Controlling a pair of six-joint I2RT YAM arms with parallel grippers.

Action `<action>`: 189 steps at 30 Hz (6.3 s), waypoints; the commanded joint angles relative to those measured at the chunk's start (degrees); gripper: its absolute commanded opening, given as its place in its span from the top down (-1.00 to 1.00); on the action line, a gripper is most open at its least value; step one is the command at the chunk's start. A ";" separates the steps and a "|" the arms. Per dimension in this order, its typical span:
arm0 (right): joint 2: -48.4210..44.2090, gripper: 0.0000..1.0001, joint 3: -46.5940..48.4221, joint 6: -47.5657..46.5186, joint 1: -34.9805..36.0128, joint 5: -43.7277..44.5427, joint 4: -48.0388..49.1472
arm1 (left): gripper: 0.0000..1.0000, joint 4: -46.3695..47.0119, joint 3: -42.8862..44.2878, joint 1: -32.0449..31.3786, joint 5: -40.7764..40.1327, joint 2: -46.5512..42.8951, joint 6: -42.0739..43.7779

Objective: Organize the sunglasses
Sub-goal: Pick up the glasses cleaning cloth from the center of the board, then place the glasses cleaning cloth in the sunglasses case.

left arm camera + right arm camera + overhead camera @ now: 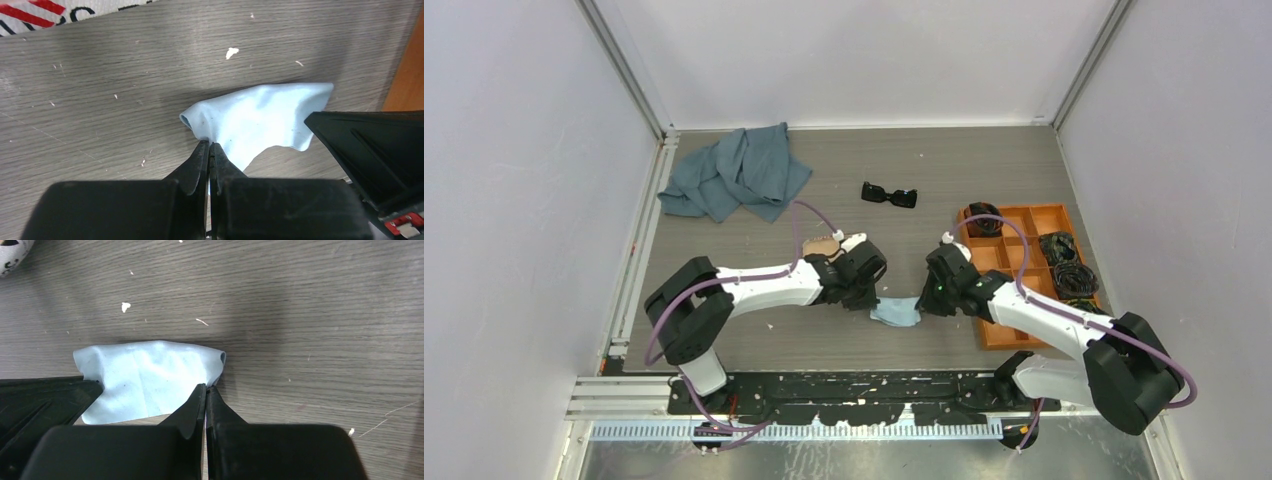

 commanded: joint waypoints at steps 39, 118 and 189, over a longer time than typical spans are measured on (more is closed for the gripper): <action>18.96 0.99 30.28 -2.39 3.29 -1.00 2.96 | 0.99 -7.51 2.04 16.69 -3.01 -18.42 15.44; 35.39 1.00 30.44 -5.02 3.39 -2.55 7.74 | 0.99 -4.52 0.83 27.31 -1.03 -3.07 24.06; 12.51 0.23 29.94 -9.22 4.60 11.09 -2.84 | 0.42 -13.41 -6.67 26.01 1.57 -25.34 21.15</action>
